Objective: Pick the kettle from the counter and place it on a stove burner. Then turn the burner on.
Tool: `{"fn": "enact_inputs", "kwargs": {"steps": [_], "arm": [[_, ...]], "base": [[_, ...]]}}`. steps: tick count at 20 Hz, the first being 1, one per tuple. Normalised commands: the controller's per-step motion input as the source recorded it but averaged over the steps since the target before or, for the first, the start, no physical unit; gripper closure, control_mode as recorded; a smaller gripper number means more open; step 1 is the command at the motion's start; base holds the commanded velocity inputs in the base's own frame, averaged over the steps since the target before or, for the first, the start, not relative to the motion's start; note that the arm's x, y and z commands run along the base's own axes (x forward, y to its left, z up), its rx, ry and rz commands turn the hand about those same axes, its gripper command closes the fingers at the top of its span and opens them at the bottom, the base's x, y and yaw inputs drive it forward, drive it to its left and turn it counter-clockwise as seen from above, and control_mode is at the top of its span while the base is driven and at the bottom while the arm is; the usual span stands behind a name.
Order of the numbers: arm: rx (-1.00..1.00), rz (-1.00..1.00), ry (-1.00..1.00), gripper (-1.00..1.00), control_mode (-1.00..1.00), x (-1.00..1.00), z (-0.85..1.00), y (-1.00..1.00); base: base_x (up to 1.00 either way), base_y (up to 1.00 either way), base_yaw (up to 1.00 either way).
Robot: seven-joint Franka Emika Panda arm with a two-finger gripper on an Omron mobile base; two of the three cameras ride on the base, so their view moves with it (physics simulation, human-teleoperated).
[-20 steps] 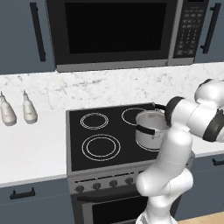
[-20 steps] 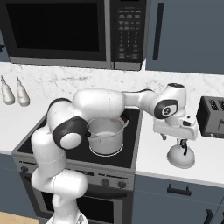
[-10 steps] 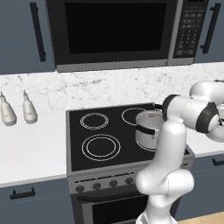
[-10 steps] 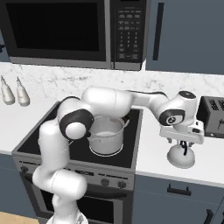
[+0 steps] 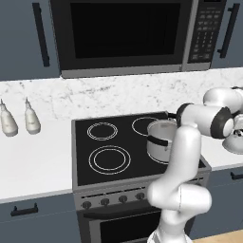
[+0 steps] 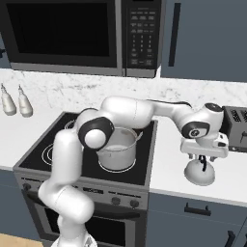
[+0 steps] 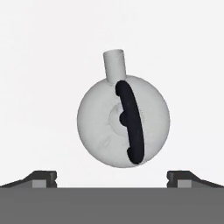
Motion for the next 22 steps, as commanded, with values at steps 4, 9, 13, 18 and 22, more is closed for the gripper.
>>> {"fn": "enact_inputs", "kwargs": {"steps": [4,9,13,18,22], "arm": [[0.00,0.09,0.00,-1.00,-1.00,0.12,-0.22,0.00],[0.00,0.06,0.00,-1.00,-1.00,0.03,-0.20,0.00],[0.00,0.00,0.00,-1.00,-1.00,0.06,-0.14,0.00],[0.00,0.00,0.00,-1.00,-1.00,0.17,-0.07,0.00],[0.00,0.00,0.00,-1.00,-1.00,0.20,0.00,-0.08]], "base": [[0.00,0.00,0.00],[0.00,0.00,0.00],[0.00,0.00,0.00],[0.00,0.00,0.00],[0.00,0.00,0.00]]}}
